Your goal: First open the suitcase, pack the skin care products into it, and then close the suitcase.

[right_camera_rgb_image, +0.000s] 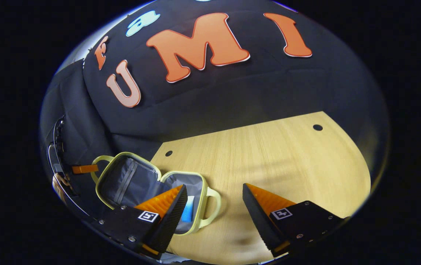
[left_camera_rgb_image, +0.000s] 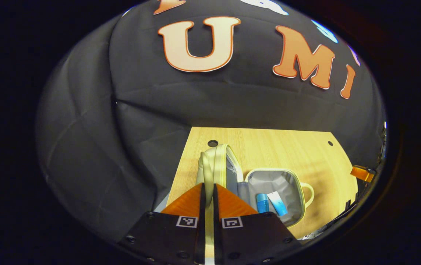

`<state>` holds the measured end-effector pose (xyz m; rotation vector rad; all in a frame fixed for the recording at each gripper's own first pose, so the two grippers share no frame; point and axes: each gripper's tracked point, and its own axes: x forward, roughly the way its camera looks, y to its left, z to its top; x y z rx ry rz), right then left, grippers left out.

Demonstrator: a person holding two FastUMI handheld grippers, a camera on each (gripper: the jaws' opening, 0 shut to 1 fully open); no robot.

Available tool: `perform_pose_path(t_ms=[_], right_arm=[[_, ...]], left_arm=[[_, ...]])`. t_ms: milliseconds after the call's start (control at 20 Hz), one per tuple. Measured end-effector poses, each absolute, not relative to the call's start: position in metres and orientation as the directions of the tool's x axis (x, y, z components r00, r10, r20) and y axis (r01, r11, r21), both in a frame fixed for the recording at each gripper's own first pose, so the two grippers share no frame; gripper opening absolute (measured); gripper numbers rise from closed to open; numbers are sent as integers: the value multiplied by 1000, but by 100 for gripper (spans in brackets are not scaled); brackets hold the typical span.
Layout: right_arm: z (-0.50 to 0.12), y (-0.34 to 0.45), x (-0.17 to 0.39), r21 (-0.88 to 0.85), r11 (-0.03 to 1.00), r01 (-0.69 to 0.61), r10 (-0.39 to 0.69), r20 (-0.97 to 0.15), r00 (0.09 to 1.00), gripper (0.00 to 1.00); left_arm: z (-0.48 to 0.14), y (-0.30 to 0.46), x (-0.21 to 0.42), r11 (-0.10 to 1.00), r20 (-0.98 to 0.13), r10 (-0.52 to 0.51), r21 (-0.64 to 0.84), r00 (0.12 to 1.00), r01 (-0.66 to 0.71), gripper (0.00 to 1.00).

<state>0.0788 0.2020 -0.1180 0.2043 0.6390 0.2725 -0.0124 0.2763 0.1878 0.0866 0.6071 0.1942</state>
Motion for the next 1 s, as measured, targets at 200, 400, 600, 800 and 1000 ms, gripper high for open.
perform_pose_path(t_ms=[200,400,600,800,1000], right_arm=[[-110,170,79,293,933,-208,343,-554,759,95],[-106,137,78,297,931,-213,349,-545,762,95],[-111,97,72,293,935,-201,335,-542,770,95],[-120,51,62,303,941,-148,298,-540,787,96],[-133,2,50,299,951,-75,238,-562,792,95]], left_arm=[[196,226,-10,960,-546,260,233,796,-154,10],[194,175,-2,926,-539,308,359,784,-117,10],[178,106,10,894,-556,313,445,770,-42,9],[146,37,24,850,-547,325,526,771,15,6],[86,-32,35,830,-575,302,551,761,86,6]])
